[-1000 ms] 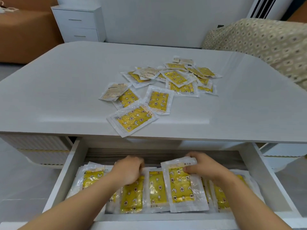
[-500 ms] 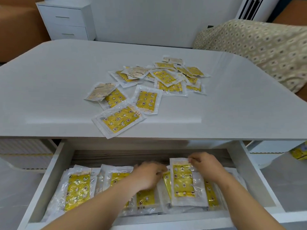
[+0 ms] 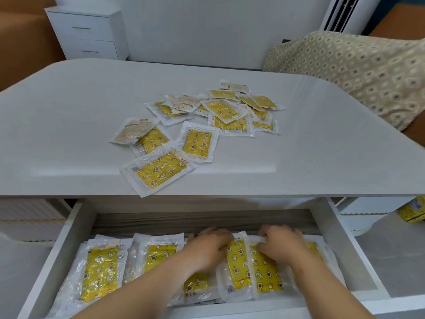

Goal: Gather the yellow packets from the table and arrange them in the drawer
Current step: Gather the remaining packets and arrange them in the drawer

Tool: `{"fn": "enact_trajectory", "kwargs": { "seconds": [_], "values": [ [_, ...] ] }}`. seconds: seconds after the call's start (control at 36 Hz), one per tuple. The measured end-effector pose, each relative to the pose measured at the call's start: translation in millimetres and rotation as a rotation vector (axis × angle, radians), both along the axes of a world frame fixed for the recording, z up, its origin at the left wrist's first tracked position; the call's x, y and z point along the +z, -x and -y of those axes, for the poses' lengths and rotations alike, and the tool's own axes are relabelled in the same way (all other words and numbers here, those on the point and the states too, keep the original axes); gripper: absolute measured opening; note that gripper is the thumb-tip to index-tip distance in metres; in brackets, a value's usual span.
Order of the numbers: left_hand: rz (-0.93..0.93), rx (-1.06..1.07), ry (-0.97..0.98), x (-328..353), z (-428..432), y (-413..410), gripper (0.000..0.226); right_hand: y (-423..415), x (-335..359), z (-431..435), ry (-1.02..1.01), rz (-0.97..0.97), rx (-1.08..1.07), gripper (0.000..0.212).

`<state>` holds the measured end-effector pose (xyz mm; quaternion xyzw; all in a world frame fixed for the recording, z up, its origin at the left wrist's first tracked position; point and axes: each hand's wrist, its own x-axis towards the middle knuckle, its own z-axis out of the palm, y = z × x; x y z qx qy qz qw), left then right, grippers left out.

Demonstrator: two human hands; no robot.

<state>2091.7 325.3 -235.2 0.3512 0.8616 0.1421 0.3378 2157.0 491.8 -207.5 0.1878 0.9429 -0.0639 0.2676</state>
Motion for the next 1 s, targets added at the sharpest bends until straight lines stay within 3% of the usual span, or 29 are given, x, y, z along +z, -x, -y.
{"fn": "enact_trajectory", "kwargs": {
  "seconds": [0.19, 0.33, 0.39, 0.5, 0.56, 0.61, 0.69, 0.75, 0.89, 1.0],
  "values": [
    [-0.049, -0.023, -0.064, 10, 0, -2, 0.046, -1, 4, 11, 0.14, -0.095, 0.046, 0.058],
    [-0.307, 0.117, -0.35, 43, 20, 10, 0.032, 14, 32, 29, 0.371, -0.46, 0.009, 0.03],
    [-0.403, 0.164, -0.457, 61, 32, 18, 0.025, 23, 46, 39, 0.373, -0.555, 0.032, 0.019],
    [-0.742, 0.262, -0.668, 89, 57, 34, 0.024, 38, 67, 57, 0.42, -0.662, 0.055, 0.018],
    [-0.908, 0.339, -0.677, 98, 69, 47, 0.031, 48, 72, 62, 0.392, -0.747, 0.052, 0.019],
    [-1.009, 0.394, -0.537, 99, 79, 66, 0.037, 62, 75, 66, 0.332, -0.811, 0.047, 0.022],
    [-0.873, 0.46, -0.223, 95, 84, 89, 0.053, 90, 73, 75, 0.298, -0.798, 0.074, 0.038],
    [-0.759, 0.491, -0.114, 87, 87, 99, 0.062, 108, 69, 83, 0.283, -0.745, 0.103, 0.051],
    [-0.671, 0.711, -0.318, 87, 95, 132, 0.059, 130, 63, 94, 0.206, -0.625, 0.155, 0.061],
    [-0.575, 0.737, -0.17, 90, 92, 160, 0.069, 136, 62, 93, 0.147, -0.563, 0.208, 0.062]
  ]
}}
